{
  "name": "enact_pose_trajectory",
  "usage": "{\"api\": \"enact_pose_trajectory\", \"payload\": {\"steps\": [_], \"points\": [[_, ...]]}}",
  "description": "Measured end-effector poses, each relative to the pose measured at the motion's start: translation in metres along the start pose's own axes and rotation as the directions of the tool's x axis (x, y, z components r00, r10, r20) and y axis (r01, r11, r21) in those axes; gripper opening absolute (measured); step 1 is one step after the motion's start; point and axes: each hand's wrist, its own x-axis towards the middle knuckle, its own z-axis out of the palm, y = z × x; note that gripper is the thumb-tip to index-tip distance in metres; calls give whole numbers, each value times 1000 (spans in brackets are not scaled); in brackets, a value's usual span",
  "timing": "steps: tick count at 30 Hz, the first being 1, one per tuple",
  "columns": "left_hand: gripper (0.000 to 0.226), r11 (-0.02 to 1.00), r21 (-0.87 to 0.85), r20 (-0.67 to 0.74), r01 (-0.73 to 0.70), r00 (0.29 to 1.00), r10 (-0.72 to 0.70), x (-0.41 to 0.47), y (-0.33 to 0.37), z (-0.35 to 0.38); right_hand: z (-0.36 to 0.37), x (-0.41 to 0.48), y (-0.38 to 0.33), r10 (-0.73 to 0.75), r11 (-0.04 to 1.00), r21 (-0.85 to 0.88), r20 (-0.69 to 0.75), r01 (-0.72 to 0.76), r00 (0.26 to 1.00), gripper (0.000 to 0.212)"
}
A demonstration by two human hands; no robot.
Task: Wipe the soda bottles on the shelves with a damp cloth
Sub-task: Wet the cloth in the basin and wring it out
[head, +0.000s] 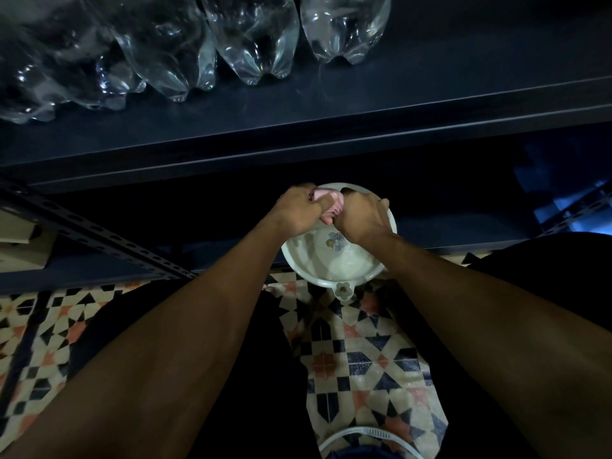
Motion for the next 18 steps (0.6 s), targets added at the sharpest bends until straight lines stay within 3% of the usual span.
{"api": "enact_pose_trajectory", "payload": {"steps": [4,8,18], "points": [[26,1000,12,6,15,1000,-15,0,3,-1,2,-1,-3,3,1000,-11,9,-3,1000,8],[35,999,47,1,11,1000,-11,0,3,-2,4,-1,-5,-7,1000,-17,-1,7,1000,11],[43,996,82,-6,30,1000,-29,-1,-2,-6,19,0,-13,-19,995,102,20,17,1000,21]]}}
